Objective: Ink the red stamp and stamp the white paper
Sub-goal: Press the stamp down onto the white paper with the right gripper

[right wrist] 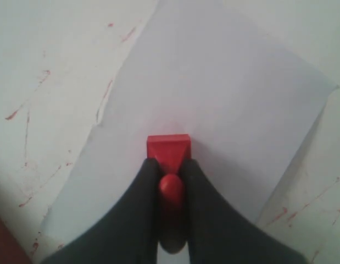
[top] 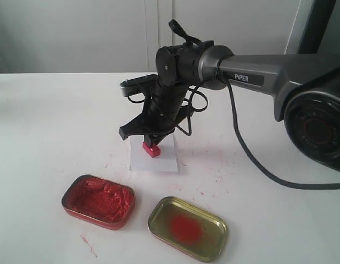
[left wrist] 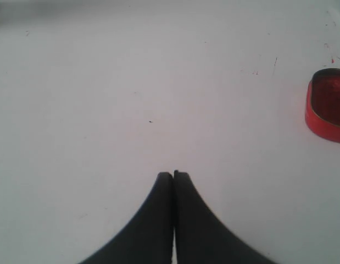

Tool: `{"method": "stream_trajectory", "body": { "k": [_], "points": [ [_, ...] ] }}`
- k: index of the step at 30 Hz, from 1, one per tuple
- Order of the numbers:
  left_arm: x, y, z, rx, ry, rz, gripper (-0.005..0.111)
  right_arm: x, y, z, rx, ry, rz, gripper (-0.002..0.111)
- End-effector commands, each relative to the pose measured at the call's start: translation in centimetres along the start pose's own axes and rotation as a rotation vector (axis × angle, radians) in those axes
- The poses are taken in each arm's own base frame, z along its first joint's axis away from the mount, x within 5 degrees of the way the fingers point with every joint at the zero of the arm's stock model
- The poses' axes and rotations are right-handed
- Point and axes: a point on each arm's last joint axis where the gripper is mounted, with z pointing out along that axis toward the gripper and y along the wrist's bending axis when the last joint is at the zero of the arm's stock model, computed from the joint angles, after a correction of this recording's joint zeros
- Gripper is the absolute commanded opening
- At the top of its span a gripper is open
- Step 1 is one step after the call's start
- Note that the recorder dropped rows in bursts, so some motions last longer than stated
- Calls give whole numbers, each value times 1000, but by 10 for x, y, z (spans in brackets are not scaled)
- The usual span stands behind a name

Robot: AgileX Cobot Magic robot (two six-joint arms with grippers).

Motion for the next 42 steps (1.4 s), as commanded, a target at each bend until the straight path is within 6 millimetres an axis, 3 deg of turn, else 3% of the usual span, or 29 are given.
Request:
{"method": "stream_trajectory", "body": {
  "k": [1,17,42],
  "points": [
    [3,0,1,1,11,-6,0,-1,-13,-2,-47,-11,47,0],
    [3,0,1,1,11,-6,0,7,-30,16,-158,49,119,0],
    [3,0,1,1,11,-6,0,7,-37,13,-200,53,156,0]
  ]
}}
